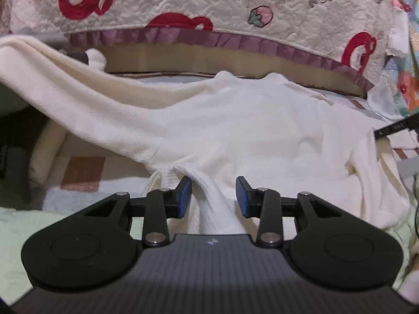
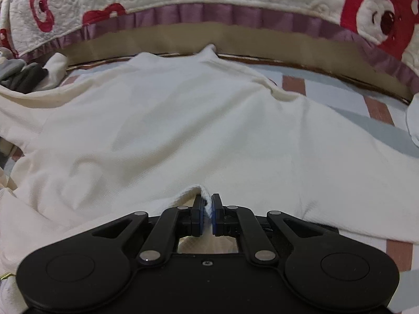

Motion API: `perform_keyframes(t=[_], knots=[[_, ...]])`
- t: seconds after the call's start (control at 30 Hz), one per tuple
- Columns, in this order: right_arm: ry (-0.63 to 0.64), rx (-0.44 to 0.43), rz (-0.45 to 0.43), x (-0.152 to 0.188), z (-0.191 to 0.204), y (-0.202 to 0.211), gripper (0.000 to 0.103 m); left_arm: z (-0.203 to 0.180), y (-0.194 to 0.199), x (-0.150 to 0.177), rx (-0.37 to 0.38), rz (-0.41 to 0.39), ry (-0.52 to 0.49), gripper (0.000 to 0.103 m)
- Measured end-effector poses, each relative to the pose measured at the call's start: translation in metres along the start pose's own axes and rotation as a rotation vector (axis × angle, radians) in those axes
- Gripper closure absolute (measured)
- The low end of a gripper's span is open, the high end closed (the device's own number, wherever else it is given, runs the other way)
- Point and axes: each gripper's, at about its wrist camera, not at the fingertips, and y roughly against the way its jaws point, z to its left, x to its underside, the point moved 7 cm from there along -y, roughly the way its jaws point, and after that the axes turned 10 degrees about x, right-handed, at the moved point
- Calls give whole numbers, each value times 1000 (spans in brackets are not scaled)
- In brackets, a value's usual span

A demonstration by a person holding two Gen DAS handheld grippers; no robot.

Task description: Fold clothes

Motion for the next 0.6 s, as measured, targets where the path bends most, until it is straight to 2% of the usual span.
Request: perform_keyframes(t=[0.1, 0.17, 0.23, 0.3, 0.37, 0.53, 0.6], knots=[[-3, 4, -4, 0, 0, -1, 96, -2, 5, 10, -8, 3, 8, 66], [-5, 6, -3, 1, 1, -1, 96, -7, 14, 17, 0, 5, -10, 58], [-6, 8, 4, 2, 0, -3, 96, -11, 23, 24, 7, 6, -27, 55], [-8, 6, 9, 2, -1, -5, 96, -16, 33, 31, 15, 7, -45, 46], [-11, 4, 14, 3, -1, -7, 96, -20, 42, 38, 22, 9, -63, 28], [-7, -2, 19, 3, 1, -9, 96, -32, 65, 56, 41, 12, -107, 26], [-9, -3, 19, 3, 1, -8, 96, -30, 61, 59, 17, 22, -107, 32]])
